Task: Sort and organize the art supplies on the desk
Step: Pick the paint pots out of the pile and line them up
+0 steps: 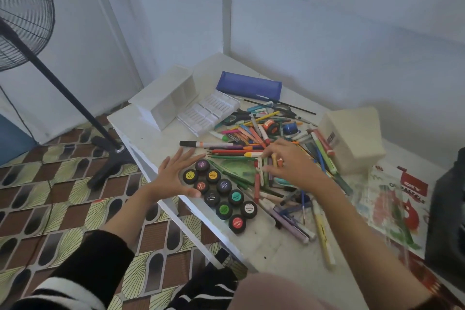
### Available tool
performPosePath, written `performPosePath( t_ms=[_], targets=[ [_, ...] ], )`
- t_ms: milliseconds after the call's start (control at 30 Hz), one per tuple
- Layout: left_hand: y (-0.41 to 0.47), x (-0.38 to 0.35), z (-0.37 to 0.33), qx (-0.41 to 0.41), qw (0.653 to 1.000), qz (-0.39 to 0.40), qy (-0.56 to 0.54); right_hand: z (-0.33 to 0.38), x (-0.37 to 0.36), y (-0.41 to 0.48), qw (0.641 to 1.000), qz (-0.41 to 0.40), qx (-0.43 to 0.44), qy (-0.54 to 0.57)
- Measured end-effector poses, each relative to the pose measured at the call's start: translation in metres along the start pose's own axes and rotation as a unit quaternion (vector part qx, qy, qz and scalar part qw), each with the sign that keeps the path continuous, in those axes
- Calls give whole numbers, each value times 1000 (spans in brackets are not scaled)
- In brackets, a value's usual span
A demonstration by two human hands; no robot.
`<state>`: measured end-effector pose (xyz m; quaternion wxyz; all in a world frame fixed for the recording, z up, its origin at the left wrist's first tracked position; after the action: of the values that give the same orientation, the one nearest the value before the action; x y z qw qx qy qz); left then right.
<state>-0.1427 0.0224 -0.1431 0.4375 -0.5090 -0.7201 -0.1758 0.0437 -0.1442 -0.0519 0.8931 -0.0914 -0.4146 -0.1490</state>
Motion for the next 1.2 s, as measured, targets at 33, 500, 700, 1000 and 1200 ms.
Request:
performPosePath(
  t_ms=[33,500,700,1000,1200],
  targets=[
    [0,0,0,-1,1000,1,-2,-14,17,10,999,-38,-23,-22],
    [0,0,0,9,1000,2,-9,-105,50,77,969,-165,-158,-91],
    [2,-1,4,-1,1000,-8,-3,-67,68,28,944,-314,-78,72],
    [3,-2,6,-2,1000,-12,-4,24,-34,-41,986,87,-31,141],
    [2,-3,6,-1,1000,-5,-2,46,-70,-61,976,217,-28,12]
  ],
)
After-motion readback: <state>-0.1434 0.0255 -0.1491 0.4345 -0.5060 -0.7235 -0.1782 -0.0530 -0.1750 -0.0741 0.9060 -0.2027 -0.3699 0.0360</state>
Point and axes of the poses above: each hand's wrist, its own y-axis towards the middle knuckle, its own x-axis out of the back of the hand, z = x × y, the point moved 9 cm from there along y, towards the middle knuckle, and after that the axes turned 7 degrees about y, right-handed, at the moved point
